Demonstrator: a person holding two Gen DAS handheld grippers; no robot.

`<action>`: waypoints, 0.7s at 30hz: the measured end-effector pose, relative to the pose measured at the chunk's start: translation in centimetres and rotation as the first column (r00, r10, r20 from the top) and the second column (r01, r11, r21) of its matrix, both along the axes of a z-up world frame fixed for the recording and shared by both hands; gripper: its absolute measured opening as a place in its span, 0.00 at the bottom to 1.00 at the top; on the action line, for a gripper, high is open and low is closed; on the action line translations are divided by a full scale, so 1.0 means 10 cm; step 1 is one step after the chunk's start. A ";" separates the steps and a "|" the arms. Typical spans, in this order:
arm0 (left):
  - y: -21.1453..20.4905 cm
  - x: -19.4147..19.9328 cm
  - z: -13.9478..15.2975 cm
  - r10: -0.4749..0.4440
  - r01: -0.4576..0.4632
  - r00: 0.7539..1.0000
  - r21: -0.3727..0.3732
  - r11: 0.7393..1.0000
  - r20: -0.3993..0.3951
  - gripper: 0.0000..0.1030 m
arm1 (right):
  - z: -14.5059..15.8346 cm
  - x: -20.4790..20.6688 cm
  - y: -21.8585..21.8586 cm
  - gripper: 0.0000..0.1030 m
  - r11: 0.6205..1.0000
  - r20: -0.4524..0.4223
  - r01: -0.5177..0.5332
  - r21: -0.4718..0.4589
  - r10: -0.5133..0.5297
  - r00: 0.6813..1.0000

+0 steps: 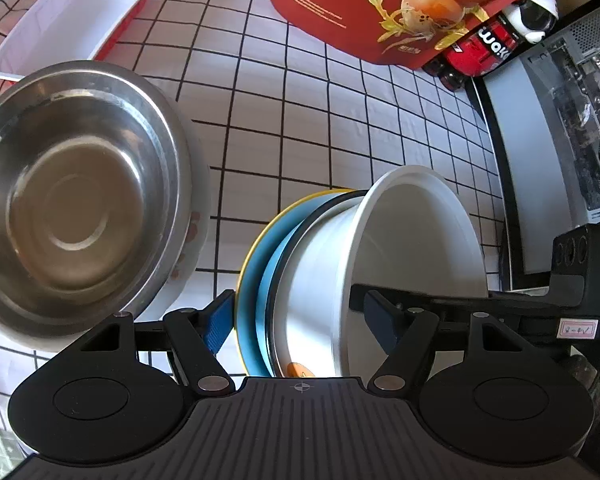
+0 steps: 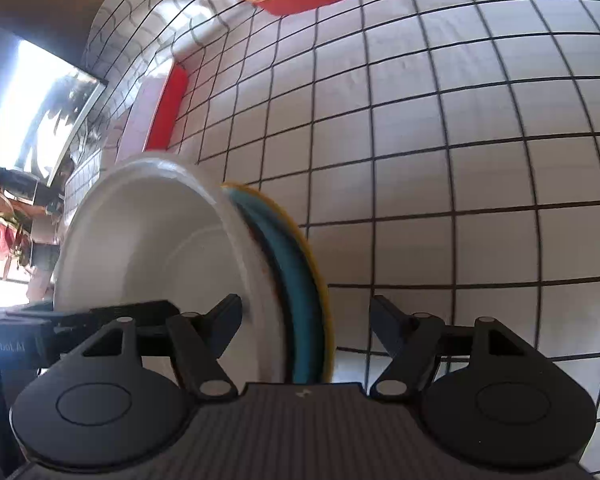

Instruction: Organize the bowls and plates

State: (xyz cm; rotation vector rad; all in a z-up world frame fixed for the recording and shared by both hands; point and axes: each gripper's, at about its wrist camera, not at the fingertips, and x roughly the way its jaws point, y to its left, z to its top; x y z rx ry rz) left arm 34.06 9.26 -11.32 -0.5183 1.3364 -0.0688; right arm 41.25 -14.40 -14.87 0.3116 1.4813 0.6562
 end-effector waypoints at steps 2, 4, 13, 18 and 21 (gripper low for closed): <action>-0.02 0.01 -0.01 0.000 0.000 1.000 0.005 1.000 -0.004 0.72 | 0.02 0.00 0.02 0.70 1.000 0.002 -0.001 0.000 0.001 1.000; -0.04 0.01 -0.05 -0.005 0.006 1.000 0.010 1.000 -0.016 0.72 | 0.02 0.01 0.02 0.70 1.000 0.001 0.004 -0.003 -0.004 1.000; -0.06 0.02 -0.09 0.000 0.000 0.999 0.000 1.000 -0.044 0.72 | 0.02 -0.02 0.05 0.67 1.000 -0.013 -0.023 -0.001 0.023 1.000; -0.04 0.00 -0.10 0.017 -0.017 0.999 -0.006 1.000 -0.040 0.72 | 0.03 -0.02 0.09 0.64 0.999 0.000 -0.036 0.001 0.036 0.999; -0.04 0.01 -0.09 0.023 -0.023 0.999 -0.006 1.000 -0.040 0.72 | 0.03 -0.03 0.09 0.61 0.999 -0.003 -0.040 0.002 0.040 0.999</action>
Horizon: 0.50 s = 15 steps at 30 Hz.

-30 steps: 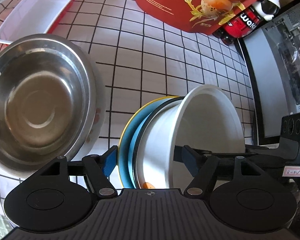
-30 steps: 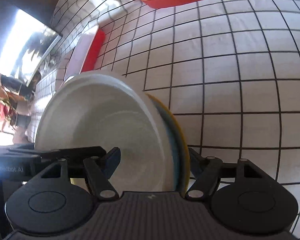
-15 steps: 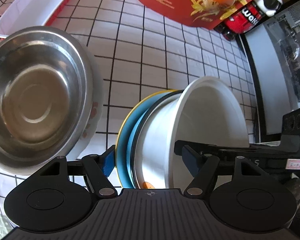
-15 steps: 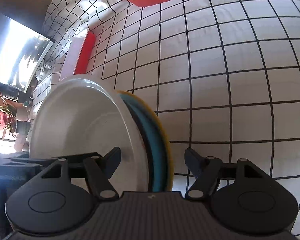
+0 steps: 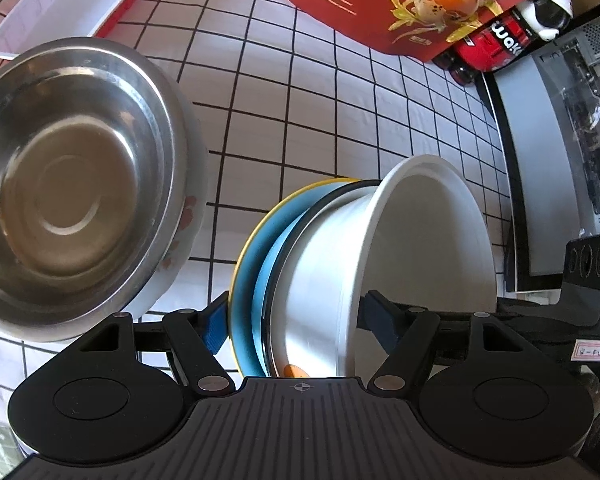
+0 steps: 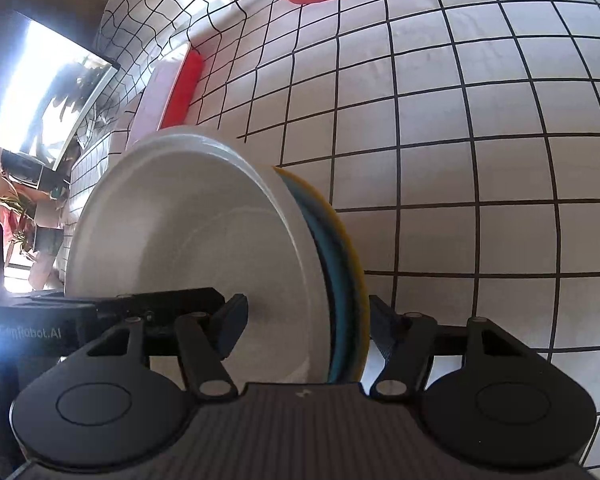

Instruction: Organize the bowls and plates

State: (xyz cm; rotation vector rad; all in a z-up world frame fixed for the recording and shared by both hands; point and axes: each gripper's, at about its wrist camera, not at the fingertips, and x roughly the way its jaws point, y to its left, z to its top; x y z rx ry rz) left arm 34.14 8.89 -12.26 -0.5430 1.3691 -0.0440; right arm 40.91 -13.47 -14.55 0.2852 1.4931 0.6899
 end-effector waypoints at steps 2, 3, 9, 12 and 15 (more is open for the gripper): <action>-0.01 0.00 0.01 -0.004 0.004 1.000 0.005 1.000 0.000 0.71 | 0.01 -0.03 0.01 0.58 1.000 -0.003 -0.005 0.003 0.005 1.000; -0.01 -0.01 0.01 -0.009 0.009 1.000 0.008 1.000 0.002 0.71 | 0.02 -0.05 0.02 0.58 1.000 0.009 -0.007 -0.006 0.007 1.000; -0.03 -0.08 0.01 -0.038 0.038 0.999 -0.005 0.999 -0.019 0.71 | 0.04 -0.14 0.00 0.59 0.999 0.009 -0.029 -0.017 0.029 1.000; -0.04 -0.12 0.01 -0.051 0.051 0.998 -0.013 0.999 -0.028 0.71 | 0.04 -0.18 -0.01 0.59 0.999 0.004 -0.038 -0.018 0.038 0.999; 0.01 -0.08 0.00 -0.045 0.043 0.998 -0.033 0.999 -0.047 0.71 | 0.04 -0.15 0.00 0.61 1.000 -0.013 -0.020 -0.015 0.020 1.000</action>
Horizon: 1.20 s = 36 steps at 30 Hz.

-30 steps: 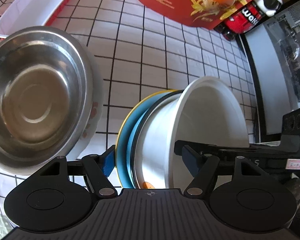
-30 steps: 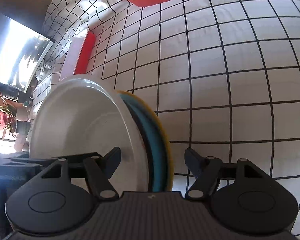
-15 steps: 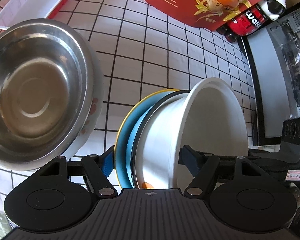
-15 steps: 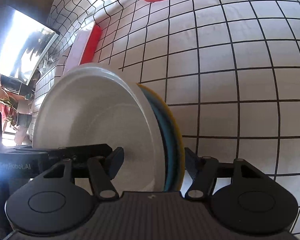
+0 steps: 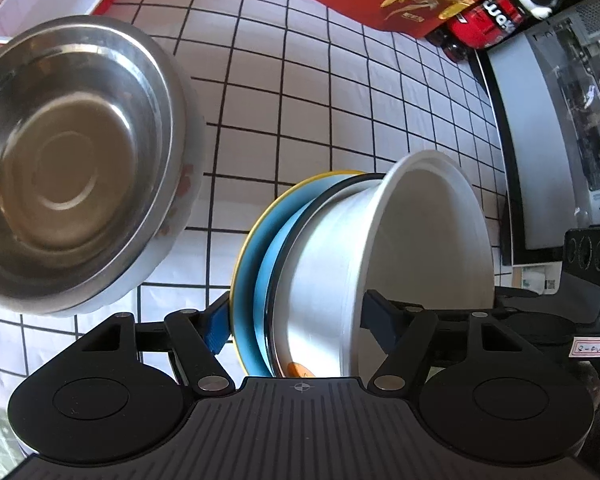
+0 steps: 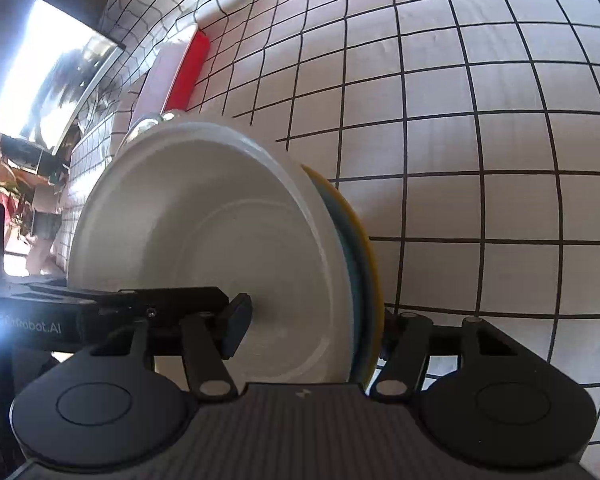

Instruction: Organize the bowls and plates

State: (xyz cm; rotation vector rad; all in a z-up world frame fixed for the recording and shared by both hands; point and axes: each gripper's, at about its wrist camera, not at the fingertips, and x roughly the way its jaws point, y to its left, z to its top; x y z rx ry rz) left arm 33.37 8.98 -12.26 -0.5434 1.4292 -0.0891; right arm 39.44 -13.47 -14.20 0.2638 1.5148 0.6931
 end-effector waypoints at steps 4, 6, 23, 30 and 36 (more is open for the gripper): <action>0.06 0.08 0.00 0.010 -0.010 1.000 -0.001 1.000 -0.010 0.71 | -0.01 0.07 0.05 0.61 1.000 -0.003 0.012 0.006 -0.012 1.000; 0.10 0.11 -0.01 0.022 -0.022 1.000 -0.009 1.000 -0.013 0.71 | -0.01 0.11 0.08 0.61 1.000 0.001 0.010 0.006 -0.010 1.000; 0.22 0.04 0.08 0.057 -0.056 0.998 -0.026 0.998 0.018 0.66 | 0.37 0.19 -0.03 0.63 1.000 0.161 0.003 -0.001 -0.002 0.987; 0.22 0.03 0.14 0.054 -0.054 0.998 -0.018 0.998 0.026 0.66 | 0.18 0.12 0.00 0.63 0.999 0.099 -0.010 -0.031 0.014 0.995; 0.15 0.07 0.15 0.006 -0.006 0.999 0.019 1.000 0.035 0.67 | 0.13 0.07 0.04 0.63 0.999 0.085 -0.016 -0.040 0.019 0.996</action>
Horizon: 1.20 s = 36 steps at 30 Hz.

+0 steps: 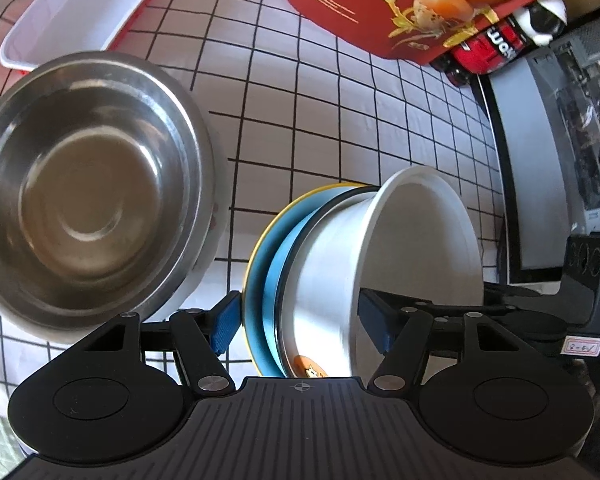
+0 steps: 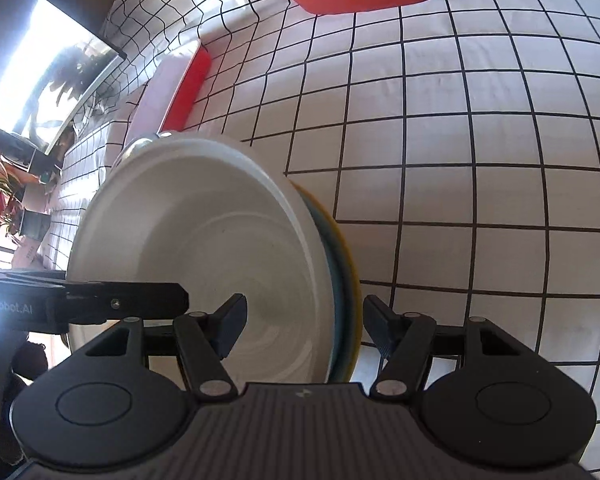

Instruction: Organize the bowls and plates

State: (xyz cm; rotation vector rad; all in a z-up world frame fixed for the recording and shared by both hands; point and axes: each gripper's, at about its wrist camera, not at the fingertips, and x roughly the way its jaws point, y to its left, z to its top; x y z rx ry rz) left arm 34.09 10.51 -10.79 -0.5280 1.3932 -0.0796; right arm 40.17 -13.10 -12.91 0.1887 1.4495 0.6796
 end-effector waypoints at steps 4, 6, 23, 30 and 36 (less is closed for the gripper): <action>0.00 0.04 -0.03 -0.029 0.029 1.000 -0.011 1.000 -0.001 0.68 | -0.04 0.01 0.01 0.63 0.999 -0.019 0.008 -0.031 -0.008 1.000; -0.01 0.04 -0.06 -0.039 0.039 0.999 -0.014 0.999 -0.005 0.68 | -0.06 0.01 0.00 0.64 0.999 -0.041 0.022 -0.043 -0.024 0.999; 0.03 0.12 -0.12 -0.021 0.019 0.999 -0.052 0.998 -0.037 0.71 | 0.37 0.08 -0.21 0.63 0.986 0.129 0.160 -0.050 -0.153 0.980; 0.00 0.09 -0.10 -0.008 0.007 1.000 -0.021 1.000 -0.026 0.70 | 0.44 0.01 -0.25 0.49 0.991 0.113 0.137 0.001 -0.136 0.984; -0.02 0.06 -0.08 -0.004 0.004 1.000 -0.001 1.000 -0.016 0.70 | 0.62 -0.11 -0.19 0.50 0.994 0.143 0.098 0.056 -0.105 0.984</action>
